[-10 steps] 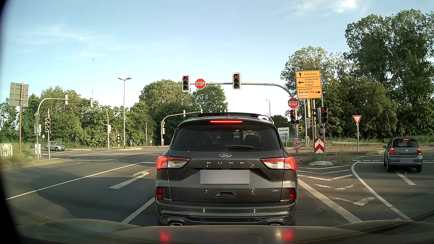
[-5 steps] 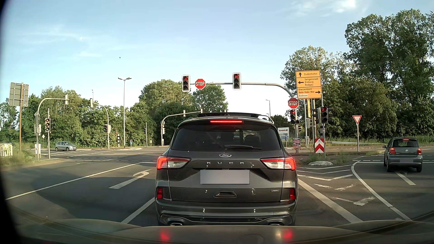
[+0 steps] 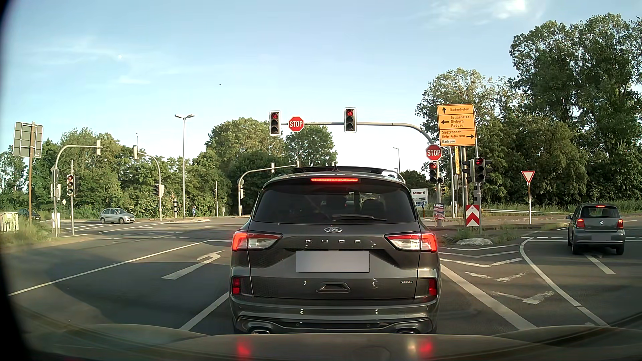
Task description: Follow the waypoints while adhering to traffic rules and regulations
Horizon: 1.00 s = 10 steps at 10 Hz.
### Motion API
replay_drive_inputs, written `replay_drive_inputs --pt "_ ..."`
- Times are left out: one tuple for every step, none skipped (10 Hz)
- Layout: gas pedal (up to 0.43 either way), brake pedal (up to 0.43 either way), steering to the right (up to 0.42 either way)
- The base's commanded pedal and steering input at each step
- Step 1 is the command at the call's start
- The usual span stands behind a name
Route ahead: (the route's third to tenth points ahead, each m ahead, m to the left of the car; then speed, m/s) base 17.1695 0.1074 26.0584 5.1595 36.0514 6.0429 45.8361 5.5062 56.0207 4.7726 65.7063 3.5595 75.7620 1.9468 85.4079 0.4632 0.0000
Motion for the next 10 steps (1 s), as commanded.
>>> replay_drive_inputs --pt "0.0 0.287 0.002" --pt "0.0 0.287 0.002" --pt "0.0 0.287 0.002" --pt "0.0 0.28 0.002" --pt "0.0 0.287 0.003" --pt "0.0 0.287 0.003" --pt "0.0 0.287 0.003" --pt "0.0 0.287 0.003" --pt "0.0 0.287 0.003" --pt "0.0 0.287 0.003"
